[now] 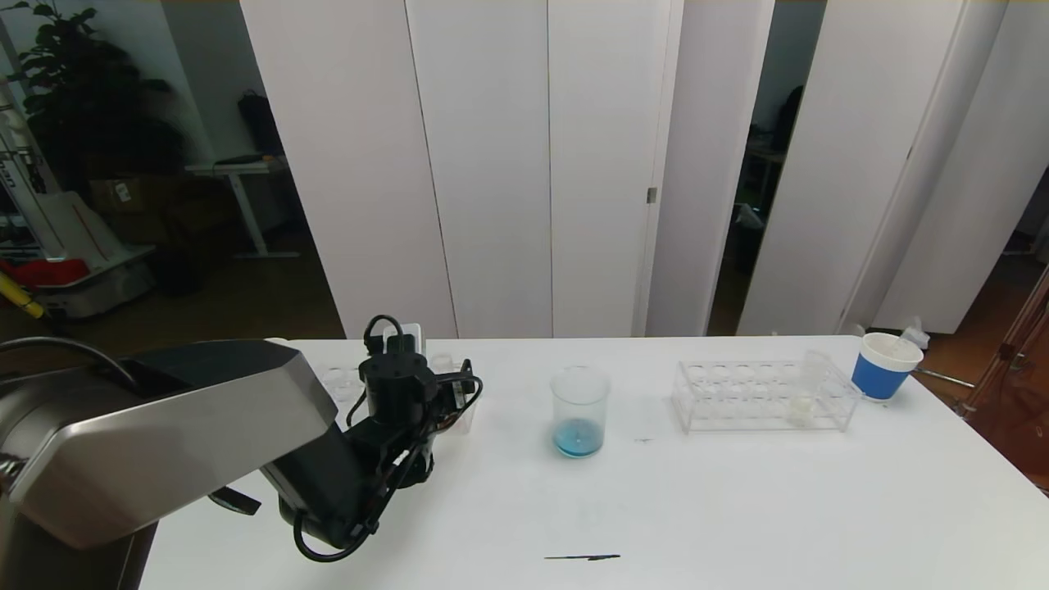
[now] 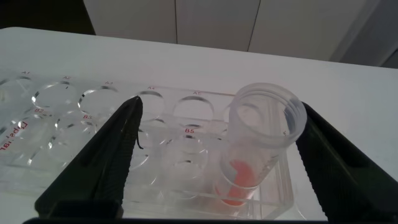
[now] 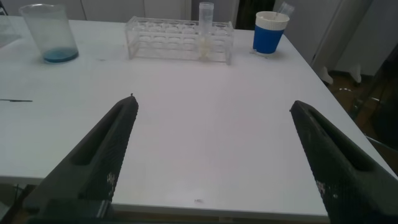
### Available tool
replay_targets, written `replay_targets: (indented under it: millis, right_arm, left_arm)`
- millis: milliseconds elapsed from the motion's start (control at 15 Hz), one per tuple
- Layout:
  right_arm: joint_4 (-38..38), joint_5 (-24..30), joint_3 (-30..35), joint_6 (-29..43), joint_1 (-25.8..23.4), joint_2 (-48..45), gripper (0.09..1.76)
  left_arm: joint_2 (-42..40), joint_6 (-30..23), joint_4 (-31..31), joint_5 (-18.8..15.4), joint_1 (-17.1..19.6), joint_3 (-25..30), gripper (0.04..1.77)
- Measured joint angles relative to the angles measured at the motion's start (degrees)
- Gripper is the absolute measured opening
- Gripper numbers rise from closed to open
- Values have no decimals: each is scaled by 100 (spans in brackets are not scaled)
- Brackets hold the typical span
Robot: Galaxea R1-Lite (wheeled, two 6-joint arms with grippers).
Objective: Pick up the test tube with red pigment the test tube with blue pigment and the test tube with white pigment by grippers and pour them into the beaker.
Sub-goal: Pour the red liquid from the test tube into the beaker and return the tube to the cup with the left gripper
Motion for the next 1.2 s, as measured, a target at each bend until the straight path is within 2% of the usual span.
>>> replay_targets:
  millis: [67,133,200,267,400,533,800,1200]
  right_arm:
    - [0,0,0,0,2,0,175]
    - [0,0,0,0,2,0,175]
    - [0,-2,0,0,2,0,175]
    - [2,-6,0,2,-2,0,175]
    - [0,-2,0,2,-2,0,175]
    - [0,-2,0,5,2,0,175]
    - [0,0,0,0,2,0,175]
    - [2,-2,0,0,0,0,175]
  left_arm:
    - [39,0,24,-2,0,-35,141]
    - [74,26,7,-26,0,-66,103]
    - [116,61,-39,-37,-35,-88,57]
    - [146,63,-80,-33,-24,-91,44]
    - [174,69,-113,-13,-26,-91,72]
    - [183,74,-117,16,-48,-83,58]
    - [135,89,-87,35,-63,-63,58]
    - [-265,391,-80,24,-74,72,58]
